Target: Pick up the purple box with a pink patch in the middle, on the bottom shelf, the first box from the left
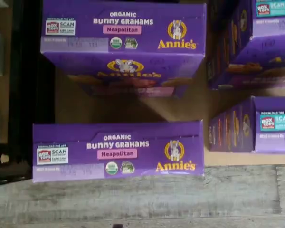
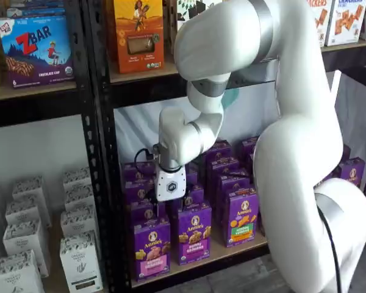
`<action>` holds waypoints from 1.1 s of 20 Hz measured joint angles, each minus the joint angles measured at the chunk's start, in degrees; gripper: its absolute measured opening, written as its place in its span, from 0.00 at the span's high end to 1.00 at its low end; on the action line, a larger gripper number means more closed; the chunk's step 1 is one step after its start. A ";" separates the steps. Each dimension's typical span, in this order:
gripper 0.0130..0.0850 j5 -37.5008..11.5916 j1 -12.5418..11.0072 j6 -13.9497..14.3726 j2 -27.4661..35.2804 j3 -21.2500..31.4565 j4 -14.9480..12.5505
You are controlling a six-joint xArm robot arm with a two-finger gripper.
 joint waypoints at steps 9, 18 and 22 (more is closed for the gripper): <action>0.00 3.16 -0.44 0.51 3.26 -5.40 -1.02; 0.00 4.40 -0.44 1.29 6.86 -10.12 -1.88; 0.00 5.62 -0.35 2.48 7.96 -12.04 -3.10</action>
